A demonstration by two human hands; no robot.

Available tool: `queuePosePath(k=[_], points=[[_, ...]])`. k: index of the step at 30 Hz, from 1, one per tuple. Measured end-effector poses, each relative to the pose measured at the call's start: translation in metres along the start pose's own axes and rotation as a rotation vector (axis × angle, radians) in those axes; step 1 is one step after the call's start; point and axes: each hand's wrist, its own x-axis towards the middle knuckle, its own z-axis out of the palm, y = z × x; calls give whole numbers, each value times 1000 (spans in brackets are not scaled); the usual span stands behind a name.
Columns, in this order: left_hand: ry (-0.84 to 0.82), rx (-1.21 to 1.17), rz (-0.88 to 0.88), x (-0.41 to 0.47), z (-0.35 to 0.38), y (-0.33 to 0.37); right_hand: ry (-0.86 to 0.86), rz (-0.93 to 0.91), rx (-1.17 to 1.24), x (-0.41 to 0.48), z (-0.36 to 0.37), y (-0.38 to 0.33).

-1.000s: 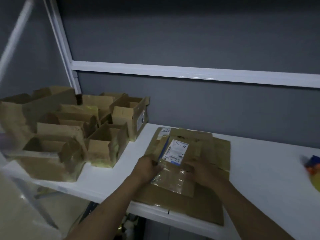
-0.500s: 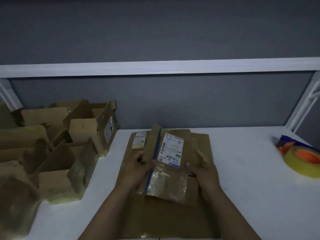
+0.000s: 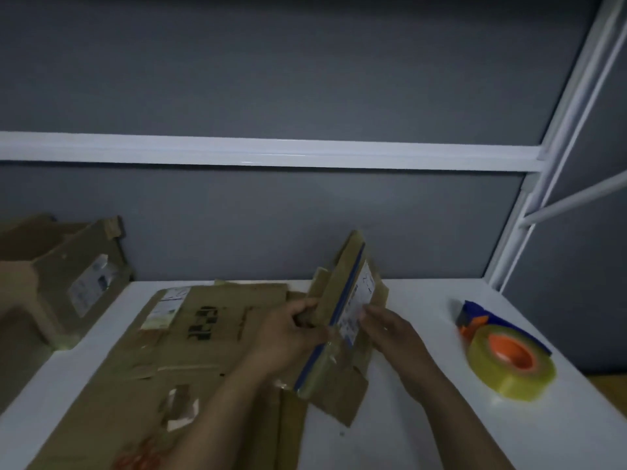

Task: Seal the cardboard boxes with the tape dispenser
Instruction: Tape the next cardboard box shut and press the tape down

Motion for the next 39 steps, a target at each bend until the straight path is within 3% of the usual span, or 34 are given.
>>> queuePosePath(k=[4, 7, 10, 15, 21, 25, 28, 32, 35, 39], points=[[-40, -124, -33, 25, 67, 18, -170, 70, 69, 22, -61, -11], [72, -42, 11, 48, 109, 23, -239, 92, 75, 31, -103, -26], [182, -5, 48, 59, 138, 31, -219, 92, -88, 44, -136, -27], [347, 56, 12, 72, 152, 37, -173, 1, -339, 54, -161, -17], [534, 139, -48, 85, 135, 37, -287, -158, -219, 61, -180, -24], [460, 275, -134, 86, 126, 29, -357, -271, -442, 72, -183, -21], [375, 523, -102, 95, 114, 25, -338, -324, -558, 76, -182, -27], [139, 506, -74, 106, 101, 22, -402, -290, -382, 75, -186, -23], [84, 563, 17, 113, 98, 18, -421, -232, -336, 75, -191, -20], [-39, 597, 86, 119, 89, 18, -333, -229, -755, 82, -191, -21]])
